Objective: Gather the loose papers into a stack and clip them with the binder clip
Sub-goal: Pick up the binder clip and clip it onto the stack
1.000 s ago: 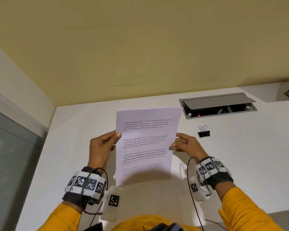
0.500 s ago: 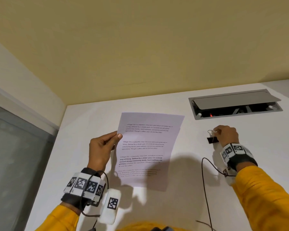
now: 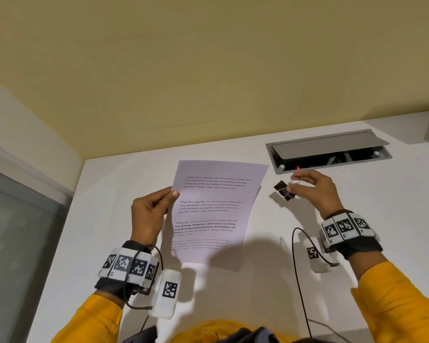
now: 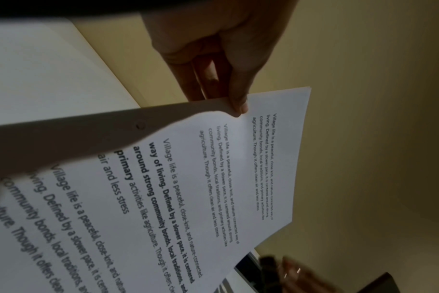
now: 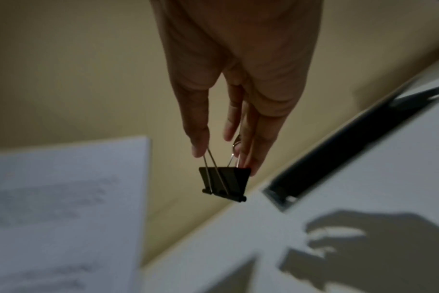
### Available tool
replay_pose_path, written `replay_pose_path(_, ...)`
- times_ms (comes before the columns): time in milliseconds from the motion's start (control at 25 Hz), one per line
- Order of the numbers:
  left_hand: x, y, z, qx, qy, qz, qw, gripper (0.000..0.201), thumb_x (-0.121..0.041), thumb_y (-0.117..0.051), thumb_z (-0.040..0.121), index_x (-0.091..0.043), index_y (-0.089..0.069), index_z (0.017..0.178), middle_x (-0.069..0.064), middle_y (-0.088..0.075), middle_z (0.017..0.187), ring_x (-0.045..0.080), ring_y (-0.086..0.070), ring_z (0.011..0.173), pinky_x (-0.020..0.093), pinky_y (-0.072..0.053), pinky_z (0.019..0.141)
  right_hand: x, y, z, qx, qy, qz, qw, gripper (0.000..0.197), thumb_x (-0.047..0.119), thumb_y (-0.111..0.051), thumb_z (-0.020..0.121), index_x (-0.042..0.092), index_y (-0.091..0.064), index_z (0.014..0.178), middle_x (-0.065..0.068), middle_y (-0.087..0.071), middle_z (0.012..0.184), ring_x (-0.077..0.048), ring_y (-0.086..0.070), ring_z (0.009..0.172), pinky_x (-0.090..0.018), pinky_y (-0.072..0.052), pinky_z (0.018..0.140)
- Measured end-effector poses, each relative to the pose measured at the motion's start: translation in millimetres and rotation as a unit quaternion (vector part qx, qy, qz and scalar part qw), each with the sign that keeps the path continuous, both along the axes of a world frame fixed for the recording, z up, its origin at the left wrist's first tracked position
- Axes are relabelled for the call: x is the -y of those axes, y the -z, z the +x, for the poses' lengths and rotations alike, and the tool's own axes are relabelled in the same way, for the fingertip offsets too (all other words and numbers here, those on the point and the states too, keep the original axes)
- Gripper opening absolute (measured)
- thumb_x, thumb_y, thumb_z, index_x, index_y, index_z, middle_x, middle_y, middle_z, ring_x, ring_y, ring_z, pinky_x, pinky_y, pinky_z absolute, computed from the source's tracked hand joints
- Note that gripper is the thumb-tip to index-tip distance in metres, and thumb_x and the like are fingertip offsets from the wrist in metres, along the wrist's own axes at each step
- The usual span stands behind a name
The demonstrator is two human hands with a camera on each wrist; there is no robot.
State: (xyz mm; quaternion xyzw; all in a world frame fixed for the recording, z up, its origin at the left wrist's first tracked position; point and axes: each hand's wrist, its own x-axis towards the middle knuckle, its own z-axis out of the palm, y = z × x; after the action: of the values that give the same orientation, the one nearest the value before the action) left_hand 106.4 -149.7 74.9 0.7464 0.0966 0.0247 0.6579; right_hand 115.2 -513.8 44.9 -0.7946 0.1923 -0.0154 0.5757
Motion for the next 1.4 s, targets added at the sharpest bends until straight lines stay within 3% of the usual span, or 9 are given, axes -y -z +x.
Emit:
replay_pose_path(80,0.2,-2.5,-1.2,-0.004,-0.004,-0.012,1.000,0.029,-0.014,-0.071,0.078,-0.007,-0.070,0.106,-0.016,-0.076,0.078,0.016,-0.069,0.082,0.035,-0.057,0.079,-19.1,-32.4,-3.5,0.045,-0.016,0.104,0.993,0.052,0.002,-0.080,0.061,0.012,-0.062,0.109,-0.004,-0.068,0.100,-0.011,-0.069,0.090,-0.037,-0.051,0.097)
replay_pose_path(160,0.7,-6.0,-4.2,-0.001,-0.006,-0.018,1.000,0.029,-0.013,-0.070,0.079,-0.005,-0.070,0.107,-0.011,-0.076,0.082,0.016,-0.069,0.082,0.038,-0.058,0.081,-40.9,-72.2,-8.8,0.100,-0.059,0.173,0.978,0.058,-0.004,-0.075,0.063,0.004,-0.059,0.118,-0.006,-0.066,0.099,-0.014,-0.070,0.092,-0.026,-0.056,0.087)
replay_pose_path(280,-0.1,-9.7,-9.0,0.003,-0.006,-0.023,1.000,0.032,-0.013,-0.069,0.079,-0.001,-0.069,0.109,0.011,-0.074,0.098,0.024,-0.069,0.089,0.045,-0.056,0.086,-75.5,-126.5,-18.3,0.134,-0.147,0.189,0.962,0.056,-0.006,-0.074,0.061,0.006,-0.061,0.115,-0.009,-0.067,0.101,-0.017,-0.070,0.097,-0.019,-0.055,0.078)
replay_pose_path(400,-2.5,-10.6,-12.6,0.006,-0.002,-0.037,0.999,0.033,-0.014,-0.069,0.079,0.000,-0.068,0.109,0.017,-0.072,0.104,0.033,-0.069,0.098,0.049,-0.055,0.087,-106.4,-154.4,-23.7,0.133,-0.223,0.155,0.953,0.056,0.004,-0.078,0.057,0.007,-0.063,0.111,-0.013,-0.069,0.106,-0.020,-0.069,0.100,-0.025,-0.055,0.087)
replay_pose_path(560,-7.3,-14.1,-18.2,0.007,0.003,-0.050,0.999,0.032,-0.013,-0.069,0.079,0.000,-0.069,0.108,0.017,-0.073,0.103,0.034,-0.069,0.097,0.049,-0.055,0.088,-138.3,-163.8,-23.7,0.187,-0.267,0.028,0.945,0.048,0.000,-0.078,0.066,0.009,-0.064,0.112,-0.014,-0.069,0.109,-0.017,-0.068,0.102,-0.030,-0.051,0.095)
replay_pose_path(800,-14.3,-17.8,-27.3,0.010,0.016,-0.058,0.998,0.029,-0.013,-0.069,0.080,-0.003,-0.071,0.106,0.015,-0.074,0.100,0.023,-0.070,0.086,0.048,-0.055,0.088,-160.0,-171.9,-17.3,0.223,-0.218,-0.067,0.948,0.034,0.003,-0.074,0.071,0.009,-0.070,0.105,-0.008,-0.075,0.094,-0.008,-0.072,0.087,-0.023,-0.055,0.088)
replay_pose_path(1000,-14.2,-22.4,-33.7,0.021,0.035,-0.058,0.998,0.025,-0.012,-0.068,0.080,-0.010,-0.071,0.105,0.000,-0.076,0.093,0.019,-0.070,0.083,0.046,-0.057,0.085,-172.1,-172.9,-16.1,0.230,-0.206,-0.092,0.947,0.032,0.006,-0.076,0.069,0.009,-0.072,0.101,-0.007,-0.075,0.094,-0.008,-0.072,0.086,-0.024,-0.055,0.088)
replay_pose_path(1200,-15.1,-26.5,-37.1,0.031,0.053,-0.051,0.997,0.020,-0.012,-0.068,0.080,-0.021,-0.074,0.098,-0.005,-0.078,0.088,0.018,-0.072,0.083,0.043,-0.058,0.083,-176.9,-173.9,-16.5,0.215,-0.217,-0.092,0.948,0.033,0.009,-0.078,0.067,0.010,-0.072,0.100,-0.007,-0.075,0.095,-0.006,-0.071,0.087,-0.022,-0.054,0.089)
replay_pose_path(1400,-14.9,-30.4,-38.0,0.044,0.053,-0.056,0.996,0.023,-0.011,-0.069,0.079,-0.017,-0.072,0.101,0.002,-0.076,0.095,0.023,-0.072,0.091,0.041,-0.058,0.083,-177.0,-174.4,-15.6,0.202,-0.226,-0.065,0.951,0.038,0.006,-0.078,0.067,0.008,-0.070,0.104,-0.009,-0.074,0.095,-0.009,-0.071,0.088,-0.016,-0.053,0.086)
